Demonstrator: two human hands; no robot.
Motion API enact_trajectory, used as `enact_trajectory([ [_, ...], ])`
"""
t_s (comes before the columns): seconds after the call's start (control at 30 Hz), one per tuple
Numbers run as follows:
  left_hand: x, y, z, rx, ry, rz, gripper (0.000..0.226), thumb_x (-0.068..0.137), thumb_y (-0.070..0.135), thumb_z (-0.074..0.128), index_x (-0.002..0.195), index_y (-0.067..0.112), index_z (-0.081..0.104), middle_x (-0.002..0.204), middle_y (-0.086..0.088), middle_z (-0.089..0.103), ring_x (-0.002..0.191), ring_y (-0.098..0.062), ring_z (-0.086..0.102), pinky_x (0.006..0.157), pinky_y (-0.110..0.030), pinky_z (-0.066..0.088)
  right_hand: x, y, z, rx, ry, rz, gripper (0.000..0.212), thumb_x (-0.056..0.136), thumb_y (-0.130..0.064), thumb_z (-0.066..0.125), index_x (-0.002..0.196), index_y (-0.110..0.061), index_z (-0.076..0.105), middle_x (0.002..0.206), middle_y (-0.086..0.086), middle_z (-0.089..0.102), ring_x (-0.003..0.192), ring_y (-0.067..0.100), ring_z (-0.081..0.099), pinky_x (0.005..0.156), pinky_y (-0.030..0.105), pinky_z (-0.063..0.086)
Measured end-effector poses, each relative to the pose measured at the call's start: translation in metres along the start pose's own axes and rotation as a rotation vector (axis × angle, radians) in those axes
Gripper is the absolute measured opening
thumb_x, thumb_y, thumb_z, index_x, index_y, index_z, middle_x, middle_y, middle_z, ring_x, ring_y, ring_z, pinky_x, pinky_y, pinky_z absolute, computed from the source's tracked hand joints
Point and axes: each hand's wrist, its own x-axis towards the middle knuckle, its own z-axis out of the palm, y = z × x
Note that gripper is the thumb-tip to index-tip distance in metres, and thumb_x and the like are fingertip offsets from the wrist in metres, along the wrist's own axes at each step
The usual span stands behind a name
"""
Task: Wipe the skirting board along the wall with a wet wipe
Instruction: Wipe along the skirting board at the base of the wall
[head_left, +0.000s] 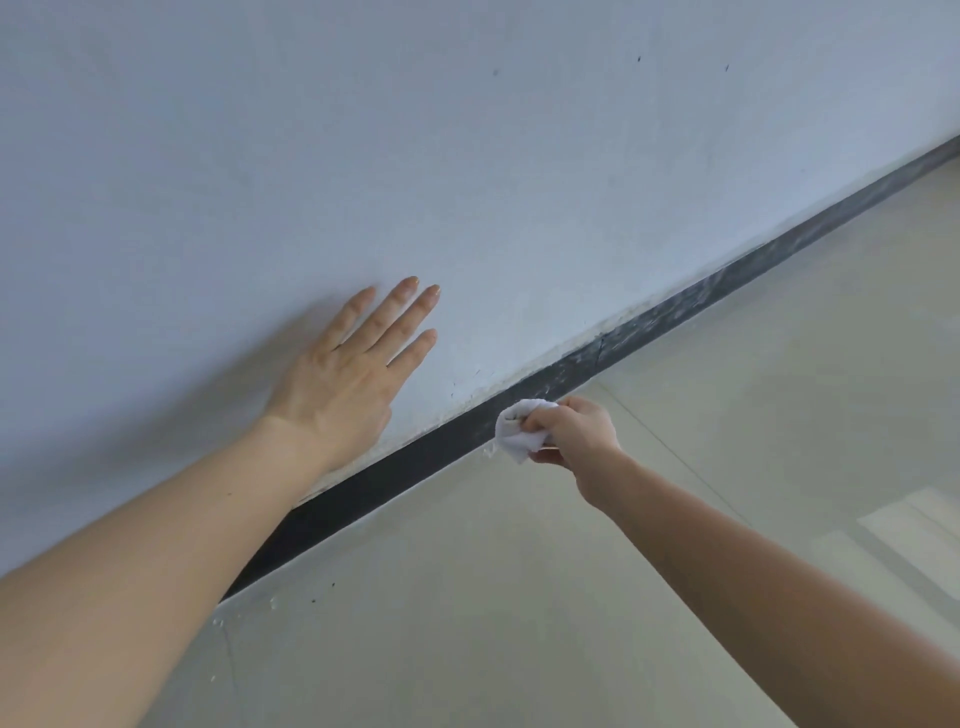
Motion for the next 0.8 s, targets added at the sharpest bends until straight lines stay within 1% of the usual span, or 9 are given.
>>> enact_trajectory([
  [0.07, 0.018, 0.003, -0.005, 0.015, 0.022, -0.002, 0.073, 0.081, 0.025, 0.046, 0.151, 0.02, 0.027, 0.157, -0.011, -0.009, 0.145, -0.028, -0.01, 0.115, -0.043, -0.016, 0.012, -0.009, -0.01, 0.011, -0.08, 0.015, 0.01, 0.077, -0.003, 0.06, 0.076, -0.008, 0.052, 0.071, 0.005, 0.055, 0.061, 0.018, 0.055, 0.05, 0.024, 0.049],
  [0.17, 0.04, 0.006, -0.008, -0.005, 0.091, -0.002, 0.071, 0.073, 0.019, 0.051, 0.144, 0.015, 0.044, 0.158, -0.011, 0.012, 0.145, -0.03, 0.005, 0.118, -0.043, -0.005, 0.032, -0.014, -0.017, 0.053, -0.178, 0.048, 0.008, 0.081, -0.007, 0.057, 0.089, -0.01, 0.054, 0.075, 0.004, 0.056, 0.062, 0.019, 0.055, 0.05, 0.024, 0.047],
  [0.27, 0.056, 0.007, -0.012, -0.024, 0.087, -0.01, 0.074, 0.068, 0.016, 0.062, 0.141, 0.013, 0.048, 0.157, -0.012, 0.02, 0.145, -0.03, 0.014, 0.118, -0.042, -0.001, 0.044, -0.016, -0.024, 0.134, -0.271, 0.093, 0.017, 0.087, -0.003, 0.049, 0.096, -0.011, 0.061, 0.075, 0.005, 0.057, 0.063, 0.017, 0.054, 0.05, 0.021, 0.048],
  [0.43, 0.065, 0.005, -0.019, -0.068, 0.038, 0.001, 0.081, 0.069, 0.016, 0.06, 0.147, 0.013, 0.037, 0.158, -0.012, 0.017, 0.147, -0.029, 0.012, 0.118, -0.042, -0.004, 0.041, -0.014, -0.034, 0.203, -0.298, 0.199, 0.016, 0.086, 0.003, 0.047, 0.081, -0.006, 0.06, 0.062, 0.001, 0.053, 0.058, 0.013, 0.052, 0.059, 0.021, 0.046],
  [0.5, 0.066, 0.001, -0.023, -0.1, 0.054, 0.04, 0.082, 0.071, 0.013, 0.052, 0.149, 0.014, 0.027, 0.159, -0.01, 0.012, 0.148, -0.028, 0.005, 0.119, -0.042, -0.004, 0.037, -0.012, -0.033, 0.222, -0.316, 0.207, 0.01, 0.081, 0.004, 0.053, 0.076, -0.004, 0.056, 0.066, 0.003, 0.054, 0.065, 0.019, 0.055, 0.068, 0.023, 0.047],
  [0.53, 0.068, -0.001, -0.024, -0.111, 0.071, 0.082, 0.078, 0.074, 0.012, 0.045, 0.149, 0.015, 0.024, 0.159, -0.008, 0.01, 0.148, -0.027, 0.003, 0.119, -0.042, -0.004, 0.035, -0.012, -0.03, 0.227, -0.301, 0.206, 0.005, 0.079, 0.004, 0.06, 0.081, 0.0, 0.058, 0.073, 0.006, 0.056, 0.071, 0.021, 0.056, 0.073, 0.025, 0.048],
  [0.57, 0.072, -0.001, -0.025, -0.108, 0.09, 0.133, 0.074, 0.076, 0.011, 0.037, 0.149, 0.015, 0.022, 0.159, -0.007, 0.009, 0.148, -0.027, 0.003, 0.119, -0.041, -0.004, 0.035, -0.012, -0.026, 0.208, -0.267, 0.216, 0.017, 0.075, 0.004, 0.067, 0.091, 0.003, 0.061, 0.078, 0.007, 0.058, 0.074, 0.021, 0.058, 0.075, 0.026, 0.049],
  [0.67, 0.092, -0.001, -0.015, -0.064, 0.142, 0.276, 0.068, 0.083, 0.01, 0.029, 0.15, 0.013, 0.021, 0.16, -0.007, 0.009, 0.147, -0.025, 0.006, 0.119, -0.04, -0.003, 0.045, -0.022, -0.011, 0.007, -0.205, 0.252, 0.036, 0.066, 0.008, 0.072, 0.097, -0.003, 0.058, 0.077, 0.004, 0.058, 0.067, 0.017, 0.056, 0.067, 0.026, 0.049],
  [0.8, 0.109, -0.004, 0.019, 0.178, 0.231, 0.36, 0.061, 0.093, 0.016, 0.012, 0.152, 0.002, 0.012, 0.159, -0.017, 0.004, 0.147, -0.029, 0.009, 0.118, -0.045, -0.005, 0.07, -0.06, -0.005, -0.616, -0.342, 0.127, 0.025, 0.069, 0.002, 0.068, 0.065, -0.01, 0.046, 0.063, 0.004, 0.052, 0.062, 0.02, 0.051, 0.057, 0.023, 0.04],
])
